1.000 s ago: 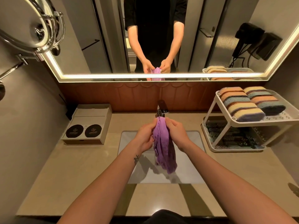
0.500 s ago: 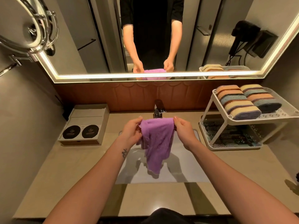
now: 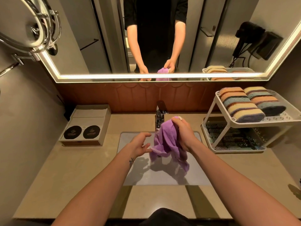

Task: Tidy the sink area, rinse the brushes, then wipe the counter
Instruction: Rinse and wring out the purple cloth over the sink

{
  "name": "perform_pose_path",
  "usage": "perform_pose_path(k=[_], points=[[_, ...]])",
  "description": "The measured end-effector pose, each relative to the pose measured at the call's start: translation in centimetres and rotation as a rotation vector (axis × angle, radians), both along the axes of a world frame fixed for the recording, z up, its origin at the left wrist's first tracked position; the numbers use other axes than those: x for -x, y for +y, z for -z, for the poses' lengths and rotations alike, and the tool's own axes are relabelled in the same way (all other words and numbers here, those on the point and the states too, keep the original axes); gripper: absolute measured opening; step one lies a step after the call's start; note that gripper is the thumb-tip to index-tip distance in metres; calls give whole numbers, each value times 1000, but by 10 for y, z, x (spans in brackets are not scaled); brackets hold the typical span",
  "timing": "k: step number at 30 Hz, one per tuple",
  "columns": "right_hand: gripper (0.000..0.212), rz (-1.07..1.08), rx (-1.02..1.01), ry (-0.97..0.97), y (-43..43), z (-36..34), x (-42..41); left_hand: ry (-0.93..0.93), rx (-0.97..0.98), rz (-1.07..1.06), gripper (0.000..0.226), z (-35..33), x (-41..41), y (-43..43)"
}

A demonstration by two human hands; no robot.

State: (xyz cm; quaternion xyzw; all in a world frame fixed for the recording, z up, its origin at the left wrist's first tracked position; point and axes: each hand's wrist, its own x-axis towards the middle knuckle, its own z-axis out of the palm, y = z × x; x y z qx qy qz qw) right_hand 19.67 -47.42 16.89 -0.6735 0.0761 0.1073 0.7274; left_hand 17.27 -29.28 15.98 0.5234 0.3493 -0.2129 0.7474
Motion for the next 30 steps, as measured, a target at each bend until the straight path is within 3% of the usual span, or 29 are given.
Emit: perform_pose_path(k=[4, 7, 10, 12, 15, 19, 21, 23, 26, 30], points=[[24, 35, -96, 7, -2, -6, -4, -110, -2, 39, 12, 11, 0, -7], [30, 40, -205, 20, -1, -9, -5, -66, -134, 102, 5, 16, 7, -11], [47, 64, -275, 53, 0, -14, -2, 36, -207, 83, 39, 28, 11, -9], [48, 73, -326, 88, 1, -18, 0, 67, -47, 94, 27, 27, 14, -9], [45, 57, -405, 138, 3, -25, 5, 38, 143, 148, 40, 31, 5, -7], [53, 33, -474, 177, 4, -29, 8, -35, 44, 171, 9, 23, 1, -16], [53, 28, -460, 192, 5, -32, 8, -72, -16, 144, 19, 19, 1, -19], [54, 89, -296, 159, 4, -30, 4, -115, -83, 163, 27, 16, -1, -16], [50, 185, 165, -38, -1, -28, -1, -217, -289, 66, 19, 5, -14, 6], [48, 271, 319, -99, -15, -16, -7, -350, -408, -72, 22, -10, -34, 37]])
